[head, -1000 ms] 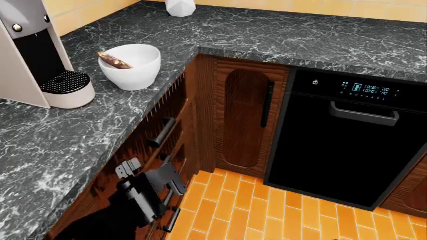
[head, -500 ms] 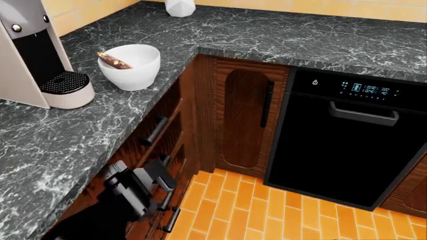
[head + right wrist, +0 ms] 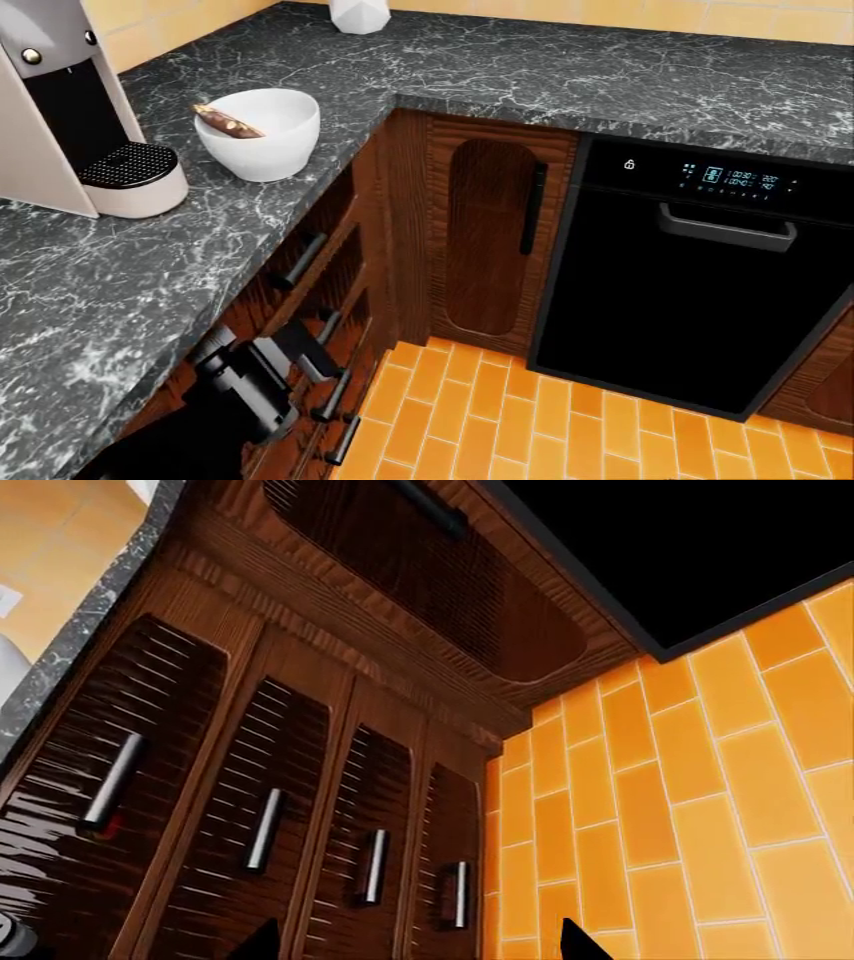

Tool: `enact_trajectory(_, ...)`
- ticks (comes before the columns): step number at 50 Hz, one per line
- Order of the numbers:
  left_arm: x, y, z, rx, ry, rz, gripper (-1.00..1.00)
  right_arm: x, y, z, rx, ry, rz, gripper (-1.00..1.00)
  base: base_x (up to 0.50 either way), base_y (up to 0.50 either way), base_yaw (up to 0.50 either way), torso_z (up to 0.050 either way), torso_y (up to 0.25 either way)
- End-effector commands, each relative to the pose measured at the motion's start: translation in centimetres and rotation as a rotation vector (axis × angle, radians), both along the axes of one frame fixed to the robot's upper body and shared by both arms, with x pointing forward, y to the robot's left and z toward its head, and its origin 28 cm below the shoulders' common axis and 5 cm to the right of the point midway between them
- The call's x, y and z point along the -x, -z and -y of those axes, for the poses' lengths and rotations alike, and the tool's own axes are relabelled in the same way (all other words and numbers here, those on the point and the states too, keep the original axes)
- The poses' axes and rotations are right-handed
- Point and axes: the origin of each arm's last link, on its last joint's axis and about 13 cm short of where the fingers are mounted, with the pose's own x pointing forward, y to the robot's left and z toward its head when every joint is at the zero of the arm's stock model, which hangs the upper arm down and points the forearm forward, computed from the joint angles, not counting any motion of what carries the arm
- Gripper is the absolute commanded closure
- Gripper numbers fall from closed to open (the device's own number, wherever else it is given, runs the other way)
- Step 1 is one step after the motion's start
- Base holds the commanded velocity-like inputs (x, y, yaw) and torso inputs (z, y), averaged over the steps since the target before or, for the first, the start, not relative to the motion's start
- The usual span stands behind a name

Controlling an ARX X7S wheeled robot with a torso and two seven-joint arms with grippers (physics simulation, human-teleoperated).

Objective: Place the bar in the bowl and close the drawer.

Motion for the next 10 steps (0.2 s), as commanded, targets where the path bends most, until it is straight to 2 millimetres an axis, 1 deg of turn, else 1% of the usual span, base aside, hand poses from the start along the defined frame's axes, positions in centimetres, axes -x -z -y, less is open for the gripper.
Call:
enact_trajectory(1,0.74,0.06,-2.70,-0.122,-0.054,-0.016,-1.00,0.05,0.14,-0.11,0.002,0.000,-0.003,-1.00,0.00,0.00,0.00,0.000,0.000)
enact_trajectory(10,0.74,0.06,-2.70,-0.122,-0.054,-0.016,-1.00,0.23,0.09,-0.15,0.001,0.000,-0.001,-1.00,0.00,0.00,0.00,0.000,0.000)
